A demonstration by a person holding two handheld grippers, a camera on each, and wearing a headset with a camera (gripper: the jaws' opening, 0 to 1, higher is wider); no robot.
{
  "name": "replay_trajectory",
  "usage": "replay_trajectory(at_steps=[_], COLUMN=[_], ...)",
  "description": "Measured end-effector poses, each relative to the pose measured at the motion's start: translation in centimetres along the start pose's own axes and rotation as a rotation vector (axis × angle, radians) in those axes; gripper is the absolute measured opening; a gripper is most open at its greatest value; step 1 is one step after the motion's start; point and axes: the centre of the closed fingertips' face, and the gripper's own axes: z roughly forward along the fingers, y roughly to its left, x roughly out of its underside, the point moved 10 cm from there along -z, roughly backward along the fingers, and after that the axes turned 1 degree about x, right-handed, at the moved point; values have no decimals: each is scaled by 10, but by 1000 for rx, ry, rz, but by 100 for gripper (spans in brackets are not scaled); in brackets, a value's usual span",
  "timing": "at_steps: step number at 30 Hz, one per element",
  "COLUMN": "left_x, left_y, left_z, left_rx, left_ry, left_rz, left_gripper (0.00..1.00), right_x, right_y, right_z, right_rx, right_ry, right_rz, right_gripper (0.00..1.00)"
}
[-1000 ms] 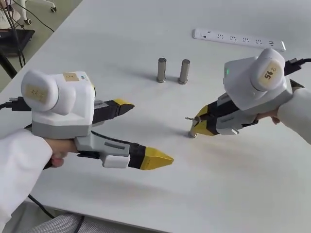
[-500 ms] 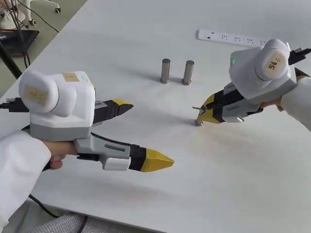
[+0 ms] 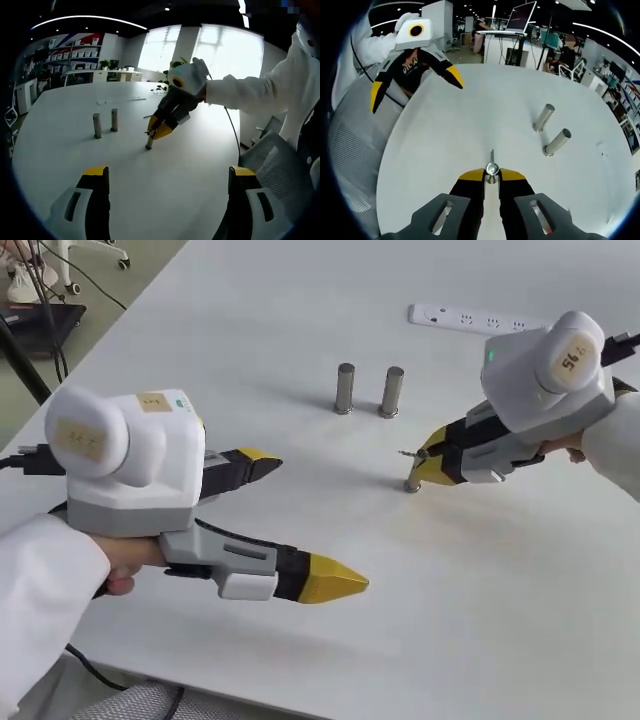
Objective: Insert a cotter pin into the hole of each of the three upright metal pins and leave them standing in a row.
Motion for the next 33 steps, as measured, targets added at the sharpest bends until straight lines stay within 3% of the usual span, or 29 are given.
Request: replay_trajectory(at_steps=[11, 18, 22, 25, 30, 33], left_x=[-2, -4, -7, -9, -11, -12], left_y=[-1, -1, -1, -1, -2, -3], left_z=[-3, -5, -7, -8, -10, -11], left_rx=[-11, -15, -18, -21, -26, -28], left_ry=[-13, -18, -30, -44, -57, -67], left_rz=[-6, -5, -8, -16, -23, -30], left_gripper=[99, 99, 99, 99, 99, 99], right_x=[5, 4, 1, 3, 6, 14], right_y=[4, 7, 11, 14, 34, 53], right_z=[2, -12, -27, -40, -61, -71], right_rx=[22, 59, 90, 117, 154, 168], right_ry=[-5, -68, -128, -210, -324, -336], right_rz=[33, 90, 129, 181, 274, 314], right_gripper=[11, 19, 26, 30, 42, 50])
